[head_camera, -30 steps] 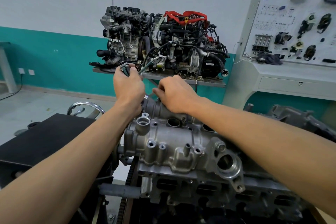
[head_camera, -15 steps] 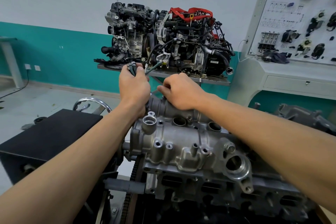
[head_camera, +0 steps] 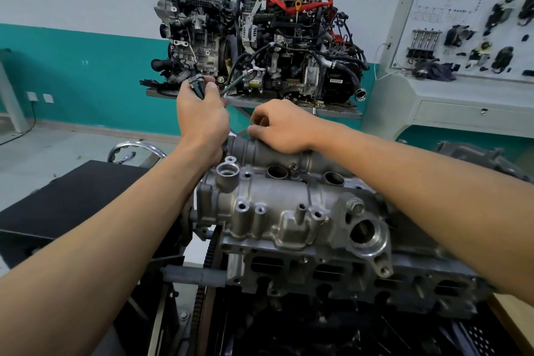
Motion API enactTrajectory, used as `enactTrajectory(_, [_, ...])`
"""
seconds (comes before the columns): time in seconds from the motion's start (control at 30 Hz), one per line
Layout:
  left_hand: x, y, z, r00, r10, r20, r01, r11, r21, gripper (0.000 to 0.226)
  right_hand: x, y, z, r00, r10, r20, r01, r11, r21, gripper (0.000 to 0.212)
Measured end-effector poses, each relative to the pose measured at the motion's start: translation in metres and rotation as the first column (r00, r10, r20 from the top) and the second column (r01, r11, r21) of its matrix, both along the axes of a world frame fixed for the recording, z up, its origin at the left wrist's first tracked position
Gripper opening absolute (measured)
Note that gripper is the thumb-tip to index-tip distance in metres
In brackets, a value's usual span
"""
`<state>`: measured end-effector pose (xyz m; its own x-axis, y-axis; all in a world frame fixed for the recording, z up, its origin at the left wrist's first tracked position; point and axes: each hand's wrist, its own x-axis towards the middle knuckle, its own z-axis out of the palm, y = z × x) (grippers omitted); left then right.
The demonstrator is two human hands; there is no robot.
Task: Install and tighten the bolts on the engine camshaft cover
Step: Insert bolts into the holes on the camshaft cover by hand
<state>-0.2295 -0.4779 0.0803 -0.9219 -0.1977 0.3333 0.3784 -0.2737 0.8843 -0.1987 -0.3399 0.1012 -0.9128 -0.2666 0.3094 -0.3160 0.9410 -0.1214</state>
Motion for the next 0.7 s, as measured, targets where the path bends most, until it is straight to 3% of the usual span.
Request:
enactTrajectory(0.53, [-0.013,0.006,0.004,0.999,0.052,-0.007,-0.052,0.998,0.022,0.007,-0.011,-0.005,0.000,1.000,-0.029,-0.012,0.029,0.999,0.020,0.028])
enactTrajectory(0.7, [-0.013,0.007,0.005,0.997,0.076,0.011,-0.076,0.997,0.002,0.026,-0.008,-0.007,0.012,0.996,-0.084,0.038,0.081,0.995,0.063,0.051])
